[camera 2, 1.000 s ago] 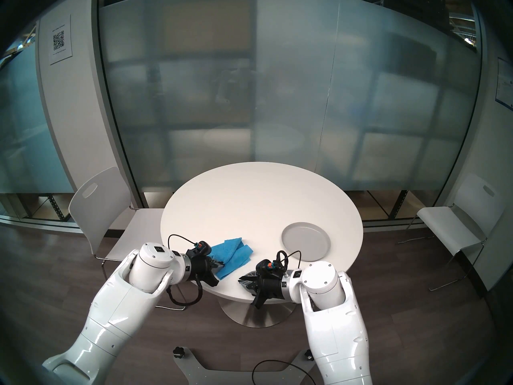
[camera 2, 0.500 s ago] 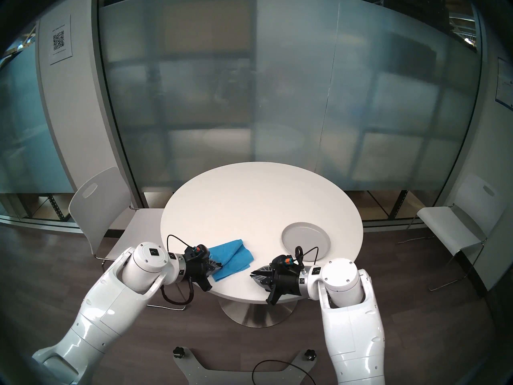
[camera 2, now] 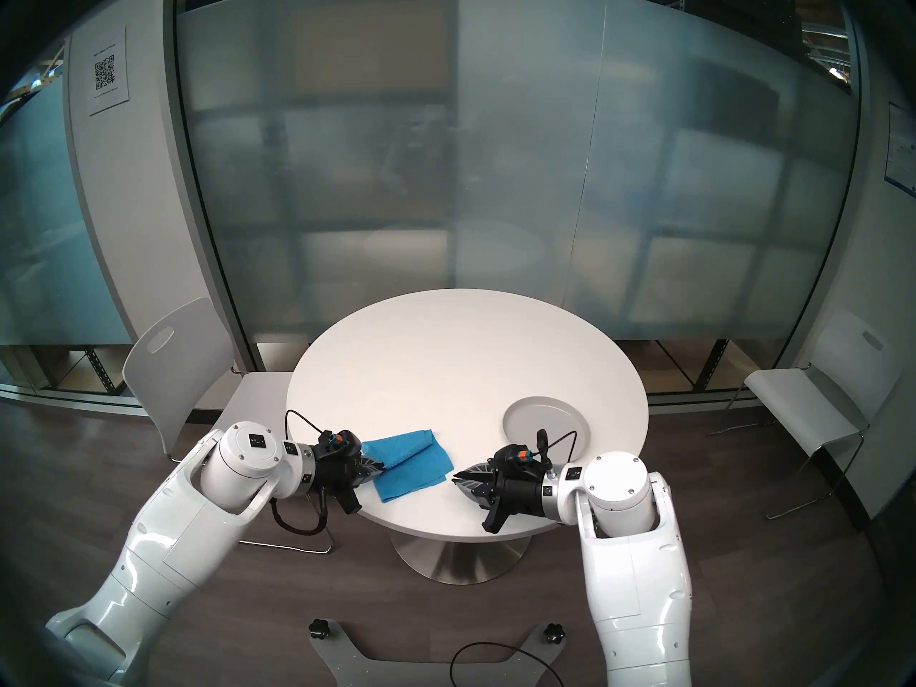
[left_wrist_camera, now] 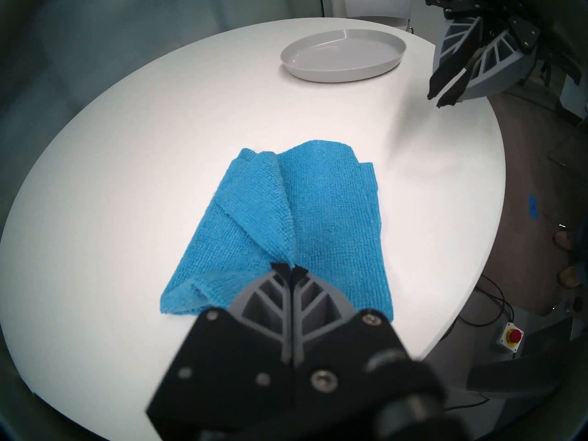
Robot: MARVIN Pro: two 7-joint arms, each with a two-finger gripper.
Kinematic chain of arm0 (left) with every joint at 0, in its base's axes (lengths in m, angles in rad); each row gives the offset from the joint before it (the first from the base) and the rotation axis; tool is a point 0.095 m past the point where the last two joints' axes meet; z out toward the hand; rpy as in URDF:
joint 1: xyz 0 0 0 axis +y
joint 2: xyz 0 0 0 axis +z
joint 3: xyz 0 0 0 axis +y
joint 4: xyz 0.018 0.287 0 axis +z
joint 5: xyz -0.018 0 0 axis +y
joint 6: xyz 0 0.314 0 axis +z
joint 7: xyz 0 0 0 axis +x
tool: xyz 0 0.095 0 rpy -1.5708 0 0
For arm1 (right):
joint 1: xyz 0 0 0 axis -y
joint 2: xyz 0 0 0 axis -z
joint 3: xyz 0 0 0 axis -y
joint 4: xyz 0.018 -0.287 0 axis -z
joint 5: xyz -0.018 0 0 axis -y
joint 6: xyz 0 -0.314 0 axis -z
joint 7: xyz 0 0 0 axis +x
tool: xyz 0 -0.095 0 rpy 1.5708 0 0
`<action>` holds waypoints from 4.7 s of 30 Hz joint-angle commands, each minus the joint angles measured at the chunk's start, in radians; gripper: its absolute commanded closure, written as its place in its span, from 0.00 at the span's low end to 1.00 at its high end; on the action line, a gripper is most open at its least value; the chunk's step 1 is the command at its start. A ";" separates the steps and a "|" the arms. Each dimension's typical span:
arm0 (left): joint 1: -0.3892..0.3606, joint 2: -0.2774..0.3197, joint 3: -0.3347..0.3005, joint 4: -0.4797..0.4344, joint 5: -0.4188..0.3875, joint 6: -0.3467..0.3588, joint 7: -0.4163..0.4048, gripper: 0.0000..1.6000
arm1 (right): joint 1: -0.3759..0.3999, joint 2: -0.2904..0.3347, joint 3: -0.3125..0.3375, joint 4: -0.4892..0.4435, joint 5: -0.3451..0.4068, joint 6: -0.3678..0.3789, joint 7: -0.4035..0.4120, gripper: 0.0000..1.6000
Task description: Fold the napkin in half twice and place it beside the plate
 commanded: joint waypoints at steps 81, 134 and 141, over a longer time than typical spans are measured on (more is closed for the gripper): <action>0.088 -0.058 0.015 -0.068 -0.048 0.131 0.076 1.00 | 0.092 -0.033 -0.024 0.128 -0.001 -0.042 -0.065 0.53; -0.102 0.189 0.148 0.054 0.065 -0.033 -0.218 1.00 | 0.239 -0.026 -0.022 0.265 -0.005 -0.096 -0.027 0.55; -0.115 0.187 0.147 0.053 0.061 -0.046 -0.227 1.00 | 0.294 -0.036 -0.044 0.325 -0.015 -0.115 -0.029 0.53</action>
